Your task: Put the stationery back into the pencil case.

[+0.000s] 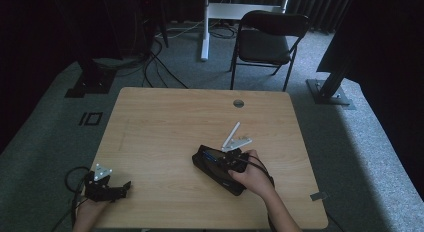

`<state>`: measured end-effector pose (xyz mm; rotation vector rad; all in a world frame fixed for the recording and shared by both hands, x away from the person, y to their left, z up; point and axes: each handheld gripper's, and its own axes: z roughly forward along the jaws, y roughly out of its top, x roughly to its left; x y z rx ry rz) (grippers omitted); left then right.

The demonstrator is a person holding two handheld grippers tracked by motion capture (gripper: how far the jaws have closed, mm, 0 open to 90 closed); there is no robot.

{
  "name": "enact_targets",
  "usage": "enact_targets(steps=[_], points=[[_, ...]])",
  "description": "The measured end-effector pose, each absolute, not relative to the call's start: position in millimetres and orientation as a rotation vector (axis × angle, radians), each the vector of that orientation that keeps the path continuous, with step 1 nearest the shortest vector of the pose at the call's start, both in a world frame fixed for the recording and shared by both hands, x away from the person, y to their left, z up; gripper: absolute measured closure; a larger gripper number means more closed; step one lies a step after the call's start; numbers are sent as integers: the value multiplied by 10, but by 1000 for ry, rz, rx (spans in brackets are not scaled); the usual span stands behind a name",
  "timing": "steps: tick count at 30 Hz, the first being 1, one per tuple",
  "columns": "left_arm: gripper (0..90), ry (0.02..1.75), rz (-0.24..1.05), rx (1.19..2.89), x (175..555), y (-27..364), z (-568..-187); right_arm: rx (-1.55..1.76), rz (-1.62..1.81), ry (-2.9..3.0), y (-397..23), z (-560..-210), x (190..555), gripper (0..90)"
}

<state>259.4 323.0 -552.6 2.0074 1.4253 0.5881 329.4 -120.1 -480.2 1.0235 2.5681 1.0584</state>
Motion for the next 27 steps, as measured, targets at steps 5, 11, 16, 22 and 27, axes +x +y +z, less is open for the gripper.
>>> enact_targets(steps=[5,11,16,22,27], points=[[3,1425,588,2008,2594,3230,-5526,1020,1045,2587,-1194,-4788,3306,793],[3,1425,588,2008,2594,3230,-5526,1048,1018,2596,-1180,-4778,3339,793],[2,1425,588,2008,2594,3230,-5526,1018,988,2624,-1137,-4779,3343,793],[2,1425,588,2008,2594,3230,-5526,1010,936,2639,-1064,-4807,3368,793],[2,1425,588,2008,2594,3230,-5526,1006,867,2658,-1008,-4831,3394,793]])
